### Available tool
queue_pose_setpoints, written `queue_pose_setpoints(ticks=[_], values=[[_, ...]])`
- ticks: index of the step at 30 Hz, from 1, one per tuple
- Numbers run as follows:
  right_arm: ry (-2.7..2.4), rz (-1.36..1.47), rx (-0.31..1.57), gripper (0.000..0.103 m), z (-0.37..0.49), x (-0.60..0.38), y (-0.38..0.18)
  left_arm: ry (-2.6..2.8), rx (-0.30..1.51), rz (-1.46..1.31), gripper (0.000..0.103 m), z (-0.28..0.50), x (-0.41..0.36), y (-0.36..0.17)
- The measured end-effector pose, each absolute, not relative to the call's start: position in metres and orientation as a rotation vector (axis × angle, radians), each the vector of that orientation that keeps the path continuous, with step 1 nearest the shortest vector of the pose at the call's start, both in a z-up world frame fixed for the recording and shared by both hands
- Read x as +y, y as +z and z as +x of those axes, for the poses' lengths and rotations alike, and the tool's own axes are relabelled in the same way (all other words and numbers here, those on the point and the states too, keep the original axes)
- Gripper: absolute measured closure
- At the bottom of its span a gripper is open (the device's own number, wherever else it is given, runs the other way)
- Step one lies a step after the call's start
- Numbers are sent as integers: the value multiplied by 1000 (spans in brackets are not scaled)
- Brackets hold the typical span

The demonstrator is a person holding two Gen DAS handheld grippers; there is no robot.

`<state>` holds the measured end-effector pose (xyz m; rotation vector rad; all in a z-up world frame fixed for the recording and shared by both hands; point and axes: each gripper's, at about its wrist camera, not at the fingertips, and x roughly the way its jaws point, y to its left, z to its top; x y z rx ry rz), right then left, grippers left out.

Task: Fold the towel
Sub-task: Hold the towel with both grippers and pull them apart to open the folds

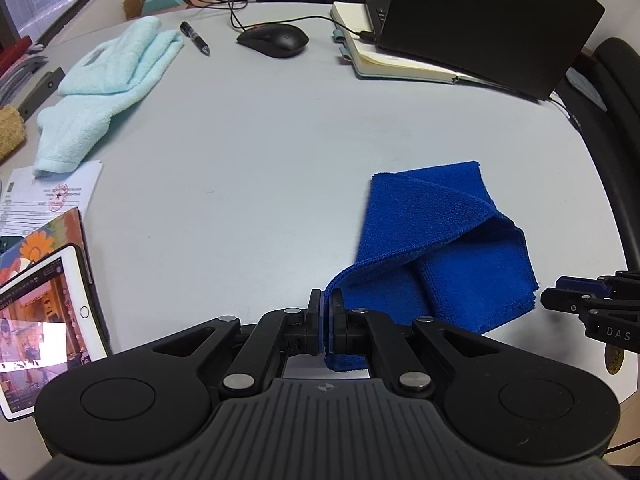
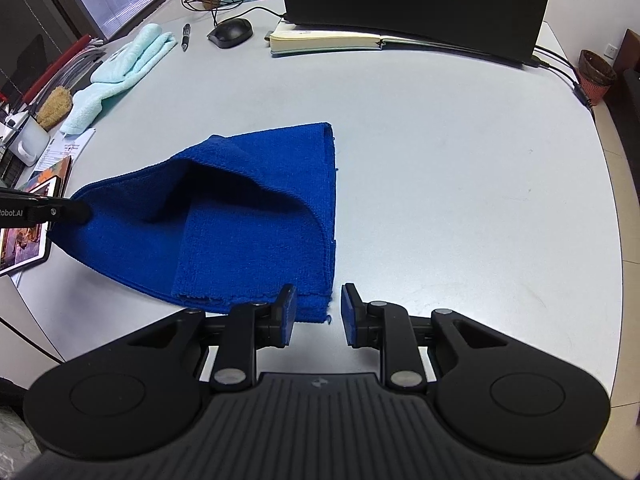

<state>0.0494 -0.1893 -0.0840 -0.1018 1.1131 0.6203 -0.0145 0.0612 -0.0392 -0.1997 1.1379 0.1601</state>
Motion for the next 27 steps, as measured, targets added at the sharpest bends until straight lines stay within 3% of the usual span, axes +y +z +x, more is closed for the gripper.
queue_pose_setpoints(ticks=[27], values=[[674,-40,1165,79,71,-170,-99,154,1203,-239,101,-9,77,-56]])
